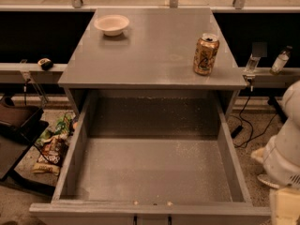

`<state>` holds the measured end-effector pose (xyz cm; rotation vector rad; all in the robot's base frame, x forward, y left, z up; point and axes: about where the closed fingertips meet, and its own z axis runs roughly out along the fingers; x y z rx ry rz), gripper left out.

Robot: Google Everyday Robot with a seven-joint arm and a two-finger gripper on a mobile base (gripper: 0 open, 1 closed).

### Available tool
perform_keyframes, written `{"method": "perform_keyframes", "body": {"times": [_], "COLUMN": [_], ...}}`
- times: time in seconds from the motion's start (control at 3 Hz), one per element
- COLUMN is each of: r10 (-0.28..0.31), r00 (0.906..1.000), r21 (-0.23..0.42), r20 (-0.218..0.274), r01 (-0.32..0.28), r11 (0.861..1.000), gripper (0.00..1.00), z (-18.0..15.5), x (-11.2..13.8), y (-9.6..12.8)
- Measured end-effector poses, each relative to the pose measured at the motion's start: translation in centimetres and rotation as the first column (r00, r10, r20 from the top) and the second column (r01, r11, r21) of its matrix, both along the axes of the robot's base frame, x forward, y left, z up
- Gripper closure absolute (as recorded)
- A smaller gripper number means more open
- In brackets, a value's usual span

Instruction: Open top drawer

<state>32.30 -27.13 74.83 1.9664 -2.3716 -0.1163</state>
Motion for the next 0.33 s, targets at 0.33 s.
{"method": "perform_keyframes", "body": {"times": [0.33], "r10": [-0.018], "r00": [0.9969], "r21": [-0.03], "r20": [0.077], "r01": [0.02], "r11": [0.999], "gripper": [0.0], "z": [8.08], "x": [-0.29], "y": [-3.71]}}
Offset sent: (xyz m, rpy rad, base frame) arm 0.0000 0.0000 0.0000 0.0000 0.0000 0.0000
